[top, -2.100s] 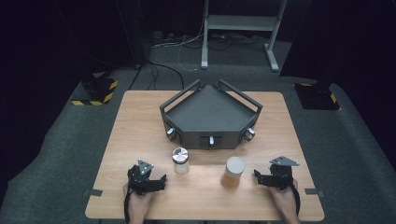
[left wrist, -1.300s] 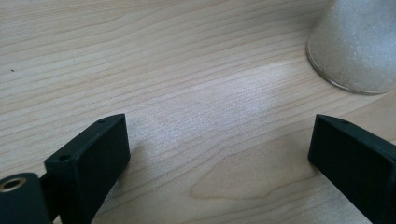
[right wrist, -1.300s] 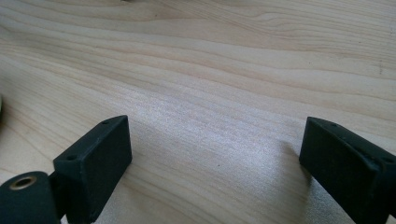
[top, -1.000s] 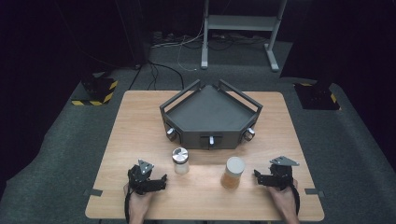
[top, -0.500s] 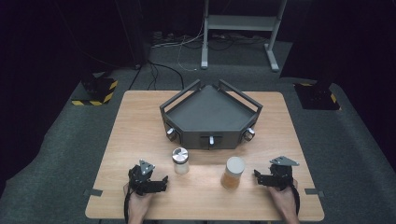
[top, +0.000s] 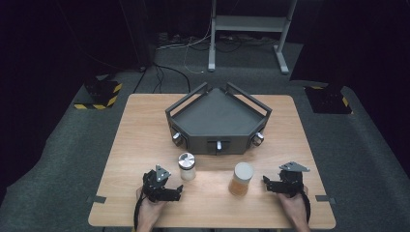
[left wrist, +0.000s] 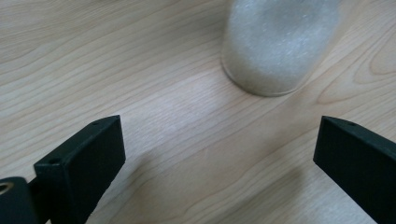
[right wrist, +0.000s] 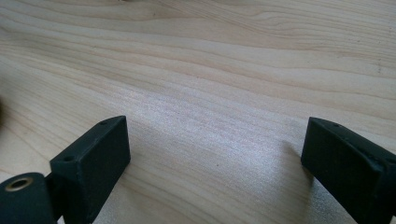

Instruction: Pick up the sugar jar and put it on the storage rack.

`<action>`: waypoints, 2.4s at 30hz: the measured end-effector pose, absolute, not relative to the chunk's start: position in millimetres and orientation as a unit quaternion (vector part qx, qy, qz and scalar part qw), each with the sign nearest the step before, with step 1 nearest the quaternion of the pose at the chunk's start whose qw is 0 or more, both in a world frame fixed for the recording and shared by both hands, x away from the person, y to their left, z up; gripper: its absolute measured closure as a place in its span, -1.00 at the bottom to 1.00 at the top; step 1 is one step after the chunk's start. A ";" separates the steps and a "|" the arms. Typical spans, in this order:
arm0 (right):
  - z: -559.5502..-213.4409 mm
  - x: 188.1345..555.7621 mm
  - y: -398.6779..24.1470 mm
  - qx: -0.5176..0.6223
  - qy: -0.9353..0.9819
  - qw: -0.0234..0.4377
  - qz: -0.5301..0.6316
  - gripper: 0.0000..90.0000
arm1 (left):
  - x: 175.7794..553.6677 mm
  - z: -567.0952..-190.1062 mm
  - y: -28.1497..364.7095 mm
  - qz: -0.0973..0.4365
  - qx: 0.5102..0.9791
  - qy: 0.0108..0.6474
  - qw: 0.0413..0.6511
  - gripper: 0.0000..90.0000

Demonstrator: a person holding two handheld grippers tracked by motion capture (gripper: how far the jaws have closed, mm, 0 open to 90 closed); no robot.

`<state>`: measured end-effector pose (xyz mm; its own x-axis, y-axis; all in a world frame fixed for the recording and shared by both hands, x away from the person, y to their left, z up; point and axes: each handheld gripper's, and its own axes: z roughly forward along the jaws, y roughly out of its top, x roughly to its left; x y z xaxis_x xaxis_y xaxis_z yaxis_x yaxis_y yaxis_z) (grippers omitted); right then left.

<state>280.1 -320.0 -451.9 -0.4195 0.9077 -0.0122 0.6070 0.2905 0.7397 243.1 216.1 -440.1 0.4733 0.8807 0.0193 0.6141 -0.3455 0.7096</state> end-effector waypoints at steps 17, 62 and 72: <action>-451.8 280.1 -320.0 0.490 0.772 0.223 0.338 -0.82 | 255.4 -438.4 199.3 0.197 0.799 0.460 0.334 -0.90; -451.9 280.1 -320.1 0.490 0.772 0.223 0.338 -0.82 | 273.2 -445.8 174.1 0.205 0.783 0.470 0.352 -0.52; -451.8 280.1 -320.1 0.490 0.772 0.223 0.338 -0.82 | 275.2 -447.4 172.6 0.203 0.781 0.471 0.355 -0.40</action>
